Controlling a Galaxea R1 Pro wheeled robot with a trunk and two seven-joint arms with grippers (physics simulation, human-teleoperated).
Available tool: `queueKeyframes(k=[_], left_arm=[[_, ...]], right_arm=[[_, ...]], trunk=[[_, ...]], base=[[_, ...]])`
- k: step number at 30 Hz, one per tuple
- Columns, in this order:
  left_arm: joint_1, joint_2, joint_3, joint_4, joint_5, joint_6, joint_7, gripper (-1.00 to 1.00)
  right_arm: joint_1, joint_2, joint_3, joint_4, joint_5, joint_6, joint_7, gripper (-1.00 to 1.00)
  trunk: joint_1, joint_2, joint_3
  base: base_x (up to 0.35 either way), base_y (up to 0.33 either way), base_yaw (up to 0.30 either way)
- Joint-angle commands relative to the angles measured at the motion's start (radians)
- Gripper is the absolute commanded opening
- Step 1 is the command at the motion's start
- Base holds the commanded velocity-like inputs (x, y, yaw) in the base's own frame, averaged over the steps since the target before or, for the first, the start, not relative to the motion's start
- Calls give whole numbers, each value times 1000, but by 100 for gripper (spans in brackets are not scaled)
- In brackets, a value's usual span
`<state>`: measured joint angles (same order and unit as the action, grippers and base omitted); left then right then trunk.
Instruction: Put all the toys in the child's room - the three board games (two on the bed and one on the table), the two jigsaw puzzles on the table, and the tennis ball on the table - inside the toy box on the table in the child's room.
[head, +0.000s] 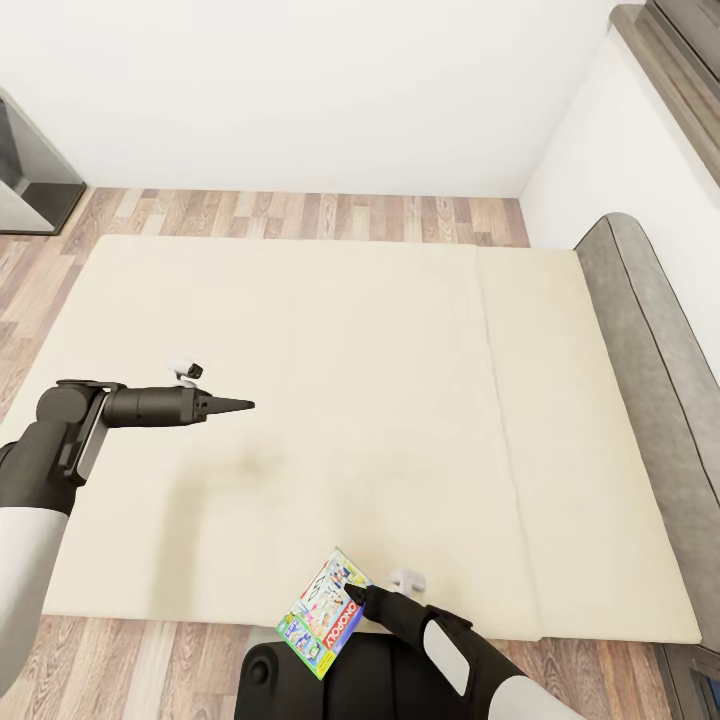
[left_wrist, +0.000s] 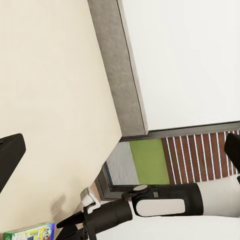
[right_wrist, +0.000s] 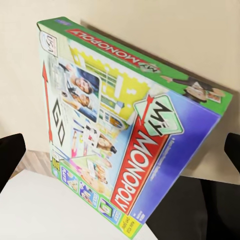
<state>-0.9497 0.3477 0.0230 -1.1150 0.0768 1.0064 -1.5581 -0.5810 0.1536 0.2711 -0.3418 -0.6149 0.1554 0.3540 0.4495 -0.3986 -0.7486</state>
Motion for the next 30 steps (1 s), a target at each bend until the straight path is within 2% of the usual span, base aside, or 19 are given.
queueKeyframes(k=[1, 30], left_arm=[[0, 0, 0, 0, 0, 11, -4, 100], [0, 0, -1, 0, 0, 11, -4, 100]], right_arm=[[0, 0, 3, 0, -8, 4, 0, 100], [0, -1, 3, -1, -8, 4, 0, 100]], trunk=[[1, -1, -1], [1, -1, -14]], base=[[0, 0, 0], [0, 0, 0]])
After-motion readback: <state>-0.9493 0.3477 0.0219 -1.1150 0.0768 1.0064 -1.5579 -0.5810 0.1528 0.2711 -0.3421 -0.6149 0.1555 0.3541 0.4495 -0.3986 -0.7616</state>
